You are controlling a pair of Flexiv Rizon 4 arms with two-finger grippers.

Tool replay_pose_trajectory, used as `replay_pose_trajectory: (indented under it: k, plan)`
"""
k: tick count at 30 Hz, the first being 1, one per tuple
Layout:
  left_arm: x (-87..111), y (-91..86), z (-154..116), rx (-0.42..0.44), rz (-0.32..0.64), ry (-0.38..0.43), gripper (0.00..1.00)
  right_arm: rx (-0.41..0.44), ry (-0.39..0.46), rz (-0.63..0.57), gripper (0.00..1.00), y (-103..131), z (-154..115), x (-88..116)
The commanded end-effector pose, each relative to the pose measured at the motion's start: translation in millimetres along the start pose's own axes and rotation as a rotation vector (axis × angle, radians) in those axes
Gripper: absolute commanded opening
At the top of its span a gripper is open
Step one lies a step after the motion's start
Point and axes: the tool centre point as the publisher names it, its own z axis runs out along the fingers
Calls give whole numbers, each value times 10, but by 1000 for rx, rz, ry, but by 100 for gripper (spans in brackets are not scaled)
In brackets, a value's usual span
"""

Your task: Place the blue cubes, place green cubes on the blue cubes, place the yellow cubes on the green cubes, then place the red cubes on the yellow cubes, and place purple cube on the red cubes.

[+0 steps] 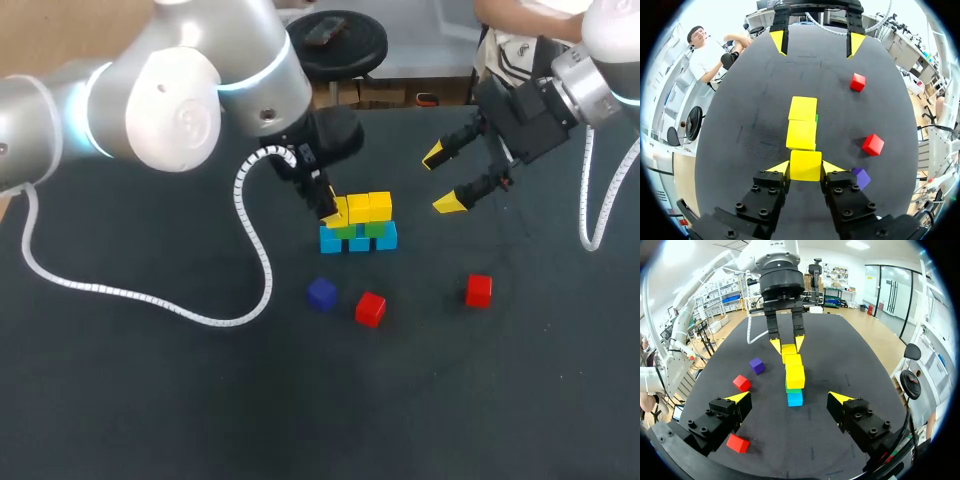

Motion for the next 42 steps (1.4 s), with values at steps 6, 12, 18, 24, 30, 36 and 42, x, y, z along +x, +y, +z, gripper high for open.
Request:
replay_pose_trajectory:
  k: [6, 12, 18, 24, 30, 36, 42]
  plan:
    - [-19, 29, 4, 1, -2, 6, 0, 2, -1, -1, 100, 10, -2, 1]
    - [-16, 31, 0, 0, 0, 9, 13, 2, -1, -1, 100, 10, -2, 1]
    - [-15, 35, 2, 11, -4, 14, 94, 2, -1, -1, 100, 10, -2, 1]
    - [-25, 35, -2, 12, -7, -3, 95, 2, -1, -1, 100, 10, -2, 1]
    - [11, 30, -74, -6, -20, -2, 100, 2, -1, -1, 100, 10, -2, 1]
    - [277, 21, -239, -24, -112, 71, 100, 2, -1, -1, 100, 10, -2, 1]
    - [596, -39, -469, -31, -192, 165, 100, 2, -1, -1, 100, 10, -2, 1]
